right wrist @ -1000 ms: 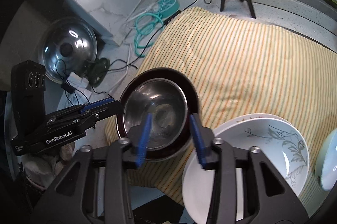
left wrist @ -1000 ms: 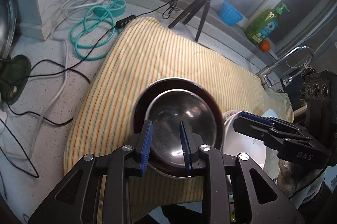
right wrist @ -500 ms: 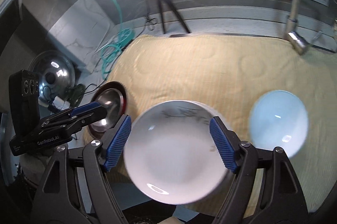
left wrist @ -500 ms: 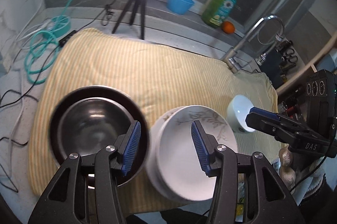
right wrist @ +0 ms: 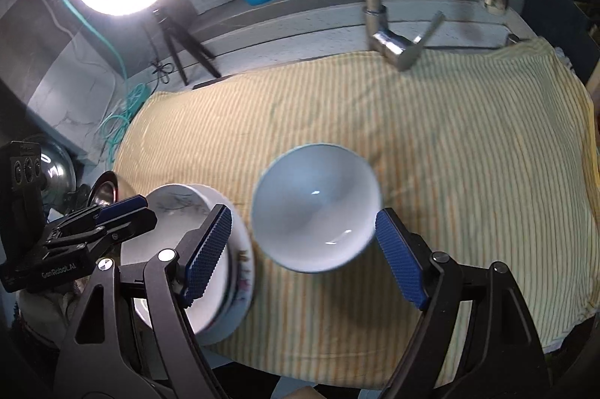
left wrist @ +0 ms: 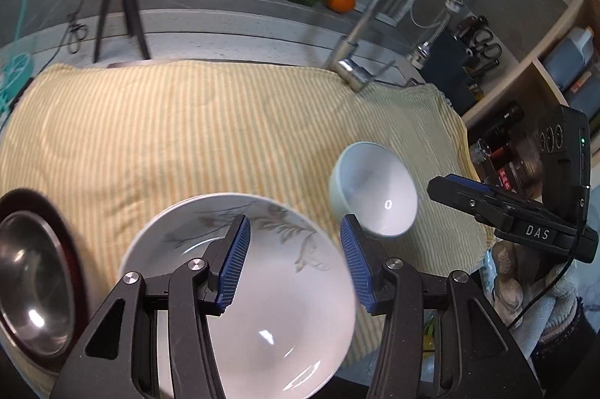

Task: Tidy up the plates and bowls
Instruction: 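Move the right gripper over the plates to the white ceramic bowl, then grasp the white ceramic bowl rim with the right gripper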

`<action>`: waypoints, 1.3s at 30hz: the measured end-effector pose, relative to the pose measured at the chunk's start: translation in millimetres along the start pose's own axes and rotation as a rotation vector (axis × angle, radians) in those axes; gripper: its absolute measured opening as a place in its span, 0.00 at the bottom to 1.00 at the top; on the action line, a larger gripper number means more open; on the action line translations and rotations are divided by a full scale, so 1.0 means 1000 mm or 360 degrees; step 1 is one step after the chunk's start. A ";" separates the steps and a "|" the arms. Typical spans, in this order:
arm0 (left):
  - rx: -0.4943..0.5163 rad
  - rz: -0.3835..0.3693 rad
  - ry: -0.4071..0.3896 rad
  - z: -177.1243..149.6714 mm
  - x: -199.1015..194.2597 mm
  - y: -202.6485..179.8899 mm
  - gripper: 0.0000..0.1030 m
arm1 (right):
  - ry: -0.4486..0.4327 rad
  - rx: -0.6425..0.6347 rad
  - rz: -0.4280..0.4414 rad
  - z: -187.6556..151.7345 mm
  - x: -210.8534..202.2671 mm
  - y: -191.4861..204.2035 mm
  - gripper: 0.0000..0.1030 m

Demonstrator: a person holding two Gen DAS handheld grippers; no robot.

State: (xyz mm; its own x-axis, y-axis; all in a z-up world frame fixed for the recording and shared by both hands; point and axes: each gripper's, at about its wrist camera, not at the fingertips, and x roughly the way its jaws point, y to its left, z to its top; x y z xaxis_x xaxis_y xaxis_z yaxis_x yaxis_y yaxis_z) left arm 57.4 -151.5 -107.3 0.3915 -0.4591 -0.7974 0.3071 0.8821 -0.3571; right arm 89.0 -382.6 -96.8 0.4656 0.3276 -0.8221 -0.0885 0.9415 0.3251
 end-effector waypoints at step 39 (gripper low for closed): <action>-0.0050 -0.0095 0.0205 0.016 0.075 -0.033 0.15 | 0.0184 0.0147 0.0158 -0.002 0.049 -0.054 0.14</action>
State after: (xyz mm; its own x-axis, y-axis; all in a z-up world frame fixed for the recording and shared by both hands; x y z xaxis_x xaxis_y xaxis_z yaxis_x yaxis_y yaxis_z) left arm 90.4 -216.8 -147.0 0.2583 -0.4952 -0.8295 0.2983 0.8576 -0.4190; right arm 115.2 -417.7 -155.3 0.3535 0.4305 -0.8305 -0.0454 0.8946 0.4445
